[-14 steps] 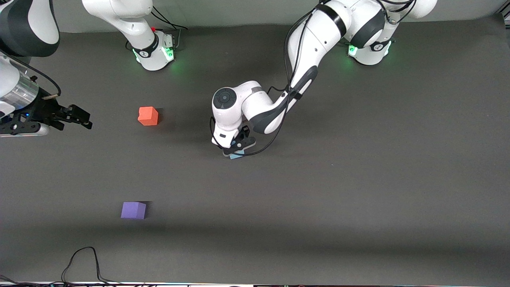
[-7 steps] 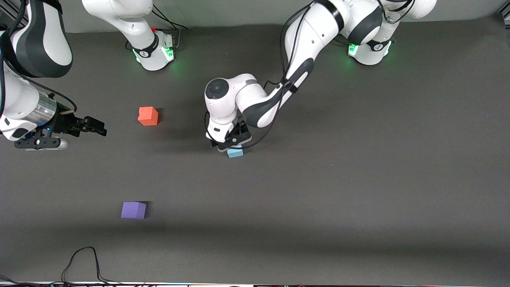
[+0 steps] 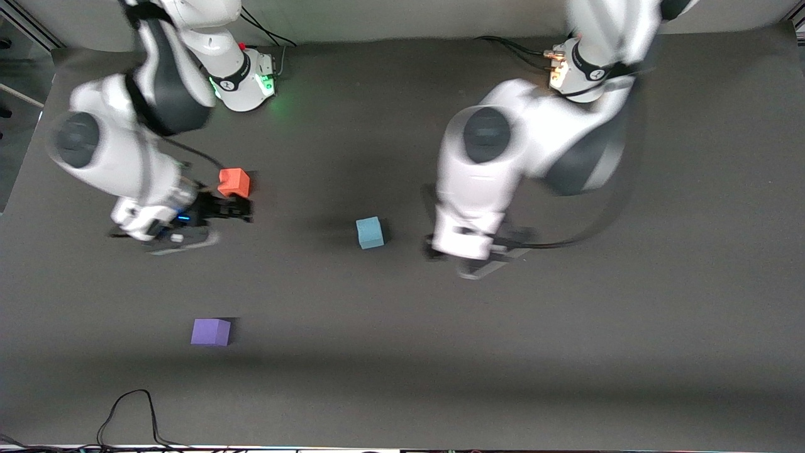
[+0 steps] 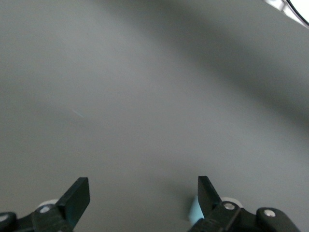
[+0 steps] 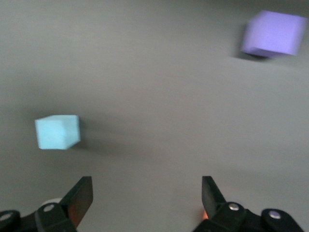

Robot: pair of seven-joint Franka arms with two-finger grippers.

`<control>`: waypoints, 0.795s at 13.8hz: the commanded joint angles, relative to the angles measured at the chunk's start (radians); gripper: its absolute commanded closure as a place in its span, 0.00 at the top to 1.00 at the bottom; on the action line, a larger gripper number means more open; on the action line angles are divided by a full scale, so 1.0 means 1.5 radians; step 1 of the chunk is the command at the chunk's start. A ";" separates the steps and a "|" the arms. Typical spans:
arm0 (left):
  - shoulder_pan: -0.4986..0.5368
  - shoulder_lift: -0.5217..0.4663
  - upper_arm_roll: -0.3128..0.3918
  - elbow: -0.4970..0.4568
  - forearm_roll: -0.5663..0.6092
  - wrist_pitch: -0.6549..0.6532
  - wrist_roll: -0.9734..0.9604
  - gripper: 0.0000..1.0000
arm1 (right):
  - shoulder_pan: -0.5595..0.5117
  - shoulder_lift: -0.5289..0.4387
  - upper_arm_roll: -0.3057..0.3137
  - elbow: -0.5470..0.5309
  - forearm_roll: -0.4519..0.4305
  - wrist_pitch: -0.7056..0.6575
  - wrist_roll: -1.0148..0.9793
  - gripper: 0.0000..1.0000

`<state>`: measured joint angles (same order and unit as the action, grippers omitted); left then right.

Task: Place blue block between orange and purple blocks
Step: 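Open the left gripper and withdraw while the right gripper reaches the block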

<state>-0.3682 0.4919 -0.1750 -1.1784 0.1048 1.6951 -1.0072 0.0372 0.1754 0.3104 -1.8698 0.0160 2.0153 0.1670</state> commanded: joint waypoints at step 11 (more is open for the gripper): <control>0.164 -0.333 0.166 -0.357 -0.023 -0.019 0.449 1.00 | 0.130 0.339 0.106 0.072 -0.347 0.265 0.488 1.00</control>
<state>0.0189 0.1547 -0.0847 -1.5034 0.0653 1.5929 -0.3518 0.2260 0.6463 0.4668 -1.7863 -0.4418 2.3967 0.8169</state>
